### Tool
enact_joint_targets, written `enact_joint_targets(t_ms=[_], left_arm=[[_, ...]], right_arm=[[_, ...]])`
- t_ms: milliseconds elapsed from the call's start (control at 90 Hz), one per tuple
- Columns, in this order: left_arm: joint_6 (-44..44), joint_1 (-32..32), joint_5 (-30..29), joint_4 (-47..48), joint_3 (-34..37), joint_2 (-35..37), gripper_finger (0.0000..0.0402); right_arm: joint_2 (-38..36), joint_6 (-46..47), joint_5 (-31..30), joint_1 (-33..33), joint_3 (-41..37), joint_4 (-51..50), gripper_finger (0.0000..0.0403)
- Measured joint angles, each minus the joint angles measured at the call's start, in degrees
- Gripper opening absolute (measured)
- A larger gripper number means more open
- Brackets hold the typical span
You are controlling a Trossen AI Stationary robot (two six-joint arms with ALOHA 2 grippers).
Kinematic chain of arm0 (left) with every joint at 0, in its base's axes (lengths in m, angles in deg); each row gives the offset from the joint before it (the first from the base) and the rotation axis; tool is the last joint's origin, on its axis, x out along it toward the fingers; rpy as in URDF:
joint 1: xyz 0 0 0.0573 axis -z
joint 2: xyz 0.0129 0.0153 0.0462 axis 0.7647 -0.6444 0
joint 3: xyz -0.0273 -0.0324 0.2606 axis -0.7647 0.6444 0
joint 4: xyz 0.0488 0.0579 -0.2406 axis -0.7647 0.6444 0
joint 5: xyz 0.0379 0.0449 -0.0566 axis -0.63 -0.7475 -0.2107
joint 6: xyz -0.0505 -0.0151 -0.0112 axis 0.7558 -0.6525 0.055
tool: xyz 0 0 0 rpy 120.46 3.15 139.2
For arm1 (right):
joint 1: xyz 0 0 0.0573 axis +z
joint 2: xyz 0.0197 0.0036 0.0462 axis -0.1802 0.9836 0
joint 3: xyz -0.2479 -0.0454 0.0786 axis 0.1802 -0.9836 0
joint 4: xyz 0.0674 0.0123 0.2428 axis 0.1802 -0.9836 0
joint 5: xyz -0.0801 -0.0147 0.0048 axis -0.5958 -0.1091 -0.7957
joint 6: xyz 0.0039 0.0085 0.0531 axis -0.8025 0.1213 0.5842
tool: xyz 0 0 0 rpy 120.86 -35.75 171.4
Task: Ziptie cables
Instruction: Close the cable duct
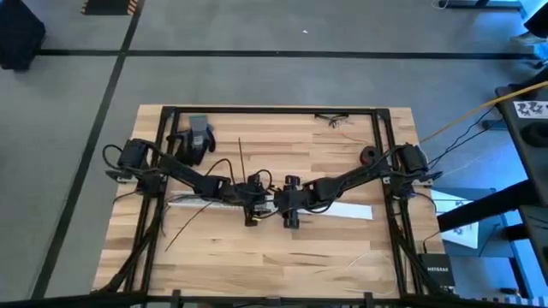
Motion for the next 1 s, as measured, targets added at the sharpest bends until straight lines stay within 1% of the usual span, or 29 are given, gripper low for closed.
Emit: enact_joint_targets(t_ms=[78, 222, 389, 533, 678, 1000], left_arm=[[-1.1, 0.1, -0.1, 1.1, -0.1, 1.3, 0.0305], [-1.8, 0.5, -0.2, 7.1, 0.0, 5.7, 0.0305], [1.7, 1.3, -0.3, 18.6, 0.0, 10.7, 0.0305], [4.0, 1.6, -0.4, 25.2, 0.0, 11.3, 0.0305], [3.9, 0.9, -0.4, 24.0, 0.0, 9.7, 0.0305], [3.6, 0.4, -0.1, 15.9, 0.0, 4.0, 0.0305]], right_arm=[[0.0, 0.0, 0.1, 0.0, 0.0, -0.1, 0.0225], [0.0, 0.0, 0.1, 0.0, 0.0, -0.6, 0.0225], [0.0, 0.0, 0.1, 0.0, 0.0, -0.9, 0.0225], [0.0, 0.1, 0.0, 0.0, 0.0, -1.0, 0.0225], [0.0, -0.7, -0.1, 0.0, -0.1, -1.2, 0.0225], [0.0, -0.8, -0.1, 0.0, -0.1, -1.0, 0.0225]])
